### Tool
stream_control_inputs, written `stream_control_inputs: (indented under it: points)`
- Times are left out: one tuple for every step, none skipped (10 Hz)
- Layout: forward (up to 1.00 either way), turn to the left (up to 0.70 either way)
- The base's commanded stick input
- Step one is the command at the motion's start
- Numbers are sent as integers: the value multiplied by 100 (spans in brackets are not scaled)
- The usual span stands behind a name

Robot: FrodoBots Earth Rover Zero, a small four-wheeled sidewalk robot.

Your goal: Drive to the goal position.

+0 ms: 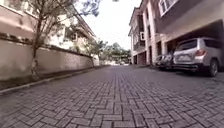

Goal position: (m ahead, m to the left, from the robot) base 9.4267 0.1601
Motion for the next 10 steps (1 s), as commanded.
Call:
stream_control_inputs:
  points:
    - [70, 0]
    - [70, 0]
    - [70, 0]
    - [70, 0]
    - [70, 0]
    - [70, 0]
    - [70, 0]
    - [70, 0]
    - [70, 0]
    - [70, 0]
